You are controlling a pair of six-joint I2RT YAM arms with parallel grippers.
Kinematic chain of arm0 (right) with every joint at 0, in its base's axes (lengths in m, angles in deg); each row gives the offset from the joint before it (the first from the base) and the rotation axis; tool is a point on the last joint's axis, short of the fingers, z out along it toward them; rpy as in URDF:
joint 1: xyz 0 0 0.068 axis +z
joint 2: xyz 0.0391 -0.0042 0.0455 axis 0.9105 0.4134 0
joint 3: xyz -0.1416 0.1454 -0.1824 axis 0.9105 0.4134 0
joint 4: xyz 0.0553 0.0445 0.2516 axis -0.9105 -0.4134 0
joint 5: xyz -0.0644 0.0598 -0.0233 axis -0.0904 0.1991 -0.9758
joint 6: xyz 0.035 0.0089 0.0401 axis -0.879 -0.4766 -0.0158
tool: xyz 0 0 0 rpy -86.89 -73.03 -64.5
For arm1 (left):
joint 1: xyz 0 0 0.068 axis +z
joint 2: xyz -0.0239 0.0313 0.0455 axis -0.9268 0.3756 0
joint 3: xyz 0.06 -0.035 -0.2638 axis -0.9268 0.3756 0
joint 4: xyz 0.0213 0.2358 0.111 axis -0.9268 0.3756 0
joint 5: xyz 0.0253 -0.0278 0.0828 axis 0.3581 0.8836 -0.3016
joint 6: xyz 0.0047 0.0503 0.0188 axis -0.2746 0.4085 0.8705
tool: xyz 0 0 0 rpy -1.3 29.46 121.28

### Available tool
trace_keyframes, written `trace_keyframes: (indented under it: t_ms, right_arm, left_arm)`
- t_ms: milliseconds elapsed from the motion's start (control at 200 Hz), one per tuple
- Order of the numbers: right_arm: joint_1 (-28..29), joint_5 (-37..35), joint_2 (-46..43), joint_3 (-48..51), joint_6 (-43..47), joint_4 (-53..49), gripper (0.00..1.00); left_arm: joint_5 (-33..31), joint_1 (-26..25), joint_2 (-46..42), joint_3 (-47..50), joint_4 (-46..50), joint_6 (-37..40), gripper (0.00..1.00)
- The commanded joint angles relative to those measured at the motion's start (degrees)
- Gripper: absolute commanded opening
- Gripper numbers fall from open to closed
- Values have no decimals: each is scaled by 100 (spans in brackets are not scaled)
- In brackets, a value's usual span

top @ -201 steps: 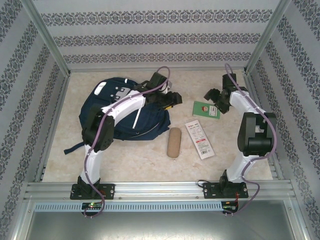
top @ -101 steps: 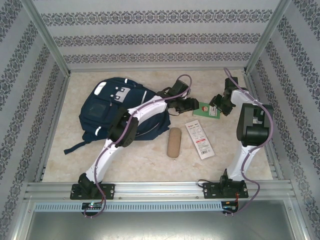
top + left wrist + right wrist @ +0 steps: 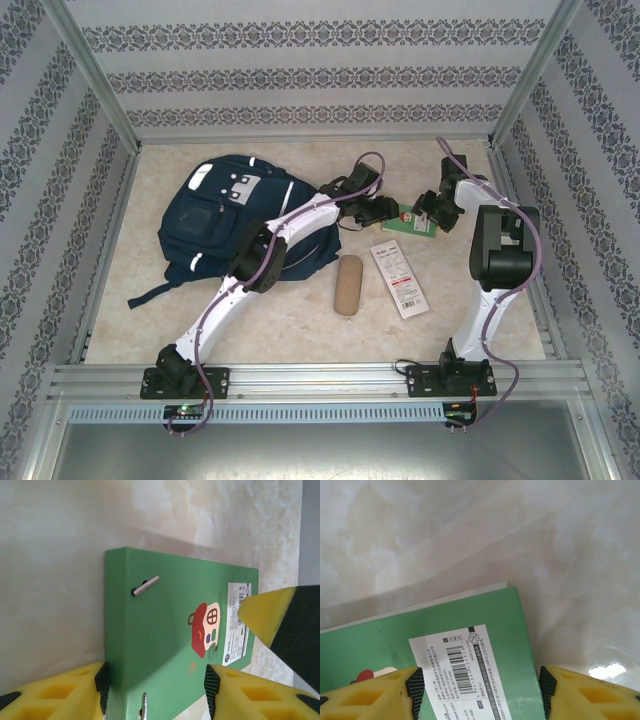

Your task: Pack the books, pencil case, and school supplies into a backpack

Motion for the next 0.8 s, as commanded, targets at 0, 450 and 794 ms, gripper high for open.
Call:
trace_keyframes:
  t_ms: [0, 450, 794]
  right_arm:
    - [230, 388, 6, 34, 46, 32, 64]
    - [240, 542, -275, 149, -151, 92, 65]
    - [219, 527, -374, 248, -258, 145, 65]
  left_arm:
    - [631, -57, 186, -141, -157, -176, 53]
    - [1780, 65, -896, 1490, -3382, -1857, 49]
    - [1916, 171, -722, 1671, -3989, -2425, 47]
